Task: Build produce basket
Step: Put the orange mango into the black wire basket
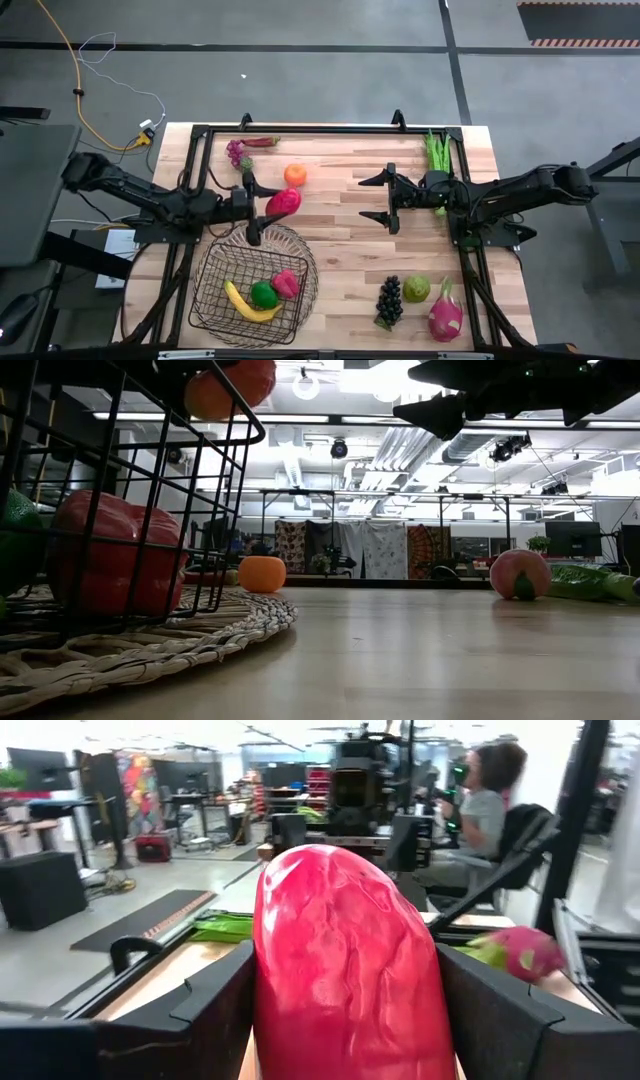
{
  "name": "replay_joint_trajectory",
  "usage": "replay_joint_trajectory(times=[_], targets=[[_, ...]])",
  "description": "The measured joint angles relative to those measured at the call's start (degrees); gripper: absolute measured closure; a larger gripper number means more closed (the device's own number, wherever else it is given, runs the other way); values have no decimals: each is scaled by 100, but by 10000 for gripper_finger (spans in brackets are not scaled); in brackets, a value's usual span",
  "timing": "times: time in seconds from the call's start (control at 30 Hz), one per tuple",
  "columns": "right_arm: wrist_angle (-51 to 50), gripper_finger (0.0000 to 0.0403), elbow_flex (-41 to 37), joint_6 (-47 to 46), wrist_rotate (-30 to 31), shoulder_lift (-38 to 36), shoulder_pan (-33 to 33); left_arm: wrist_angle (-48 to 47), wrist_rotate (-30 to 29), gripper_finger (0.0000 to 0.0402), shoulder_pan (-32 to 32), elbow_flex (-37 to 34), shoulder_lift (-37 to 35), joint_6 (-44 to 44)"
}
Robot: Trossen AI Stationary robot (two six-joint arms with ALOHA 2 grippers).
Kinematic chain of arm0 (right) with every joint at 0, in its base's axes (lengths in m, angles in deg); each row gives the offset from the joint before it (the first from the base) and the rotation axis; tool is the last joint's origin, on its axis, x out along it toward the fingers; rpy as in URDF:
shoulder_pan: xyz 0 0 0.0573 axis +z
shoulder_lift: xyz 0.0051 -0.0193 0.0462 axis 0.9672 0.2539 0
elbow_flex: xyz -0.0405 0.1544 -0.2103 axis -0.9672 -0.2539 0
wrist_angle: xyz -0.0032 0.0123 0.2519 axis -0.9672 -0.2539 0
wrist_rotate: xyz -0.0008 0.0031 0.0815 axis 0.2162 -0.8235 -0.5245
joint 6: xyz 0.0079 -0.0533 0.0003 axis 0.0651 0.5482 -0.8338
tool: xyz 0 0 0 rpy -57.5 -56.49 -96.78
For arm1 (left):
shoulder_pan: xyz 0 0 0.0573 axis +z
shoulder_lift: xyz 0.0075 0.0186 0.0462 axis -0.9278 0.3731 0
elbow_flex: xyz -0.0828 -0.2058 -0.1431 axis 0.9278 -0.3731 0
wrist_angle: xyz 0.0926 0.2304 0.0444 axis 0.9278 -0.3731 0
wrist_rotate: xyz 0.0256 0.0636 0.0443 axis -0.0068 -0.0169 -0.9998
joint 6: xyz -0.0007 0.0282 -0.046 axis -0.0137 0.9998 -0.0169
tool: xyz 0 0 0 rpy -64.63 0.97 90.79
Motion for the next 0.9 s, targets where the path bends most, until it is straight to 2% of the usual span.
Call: replay_joint_trajectory(times=[0.2, 0.27, 0.37, 0.5, 0.63, 0.73, 0.9], targets=[[0, 16, 0, 2, 0, 0, 0, -681, 5, 141, -650, 659, 1, 391], [0, 16, 0, 2, 0, 0, 0, -1196, -172, 141, -925, 965, 38, 443], [0, 16, 0, 2, 0, 0, 0, -2220, -742, 141, -1362, 1385, 44, 300], [0, 16, 0, 2, 0, 0, 0, -3835, -1198, 141, -1881, 1910, 44, -386], [0, 16, 0, 1, 0, 0, 1, -5100, -912, 141, -2385, 2378, 44, -1465], [0, 16, 0, 2, 0, 2, 0, -5486, -760, 141, -2774, 2530, 44, -2175], [0, 16, 0, 0, 0, 2, 0, -5970, -836, 141, -3298, 2530, 107, -3024]])
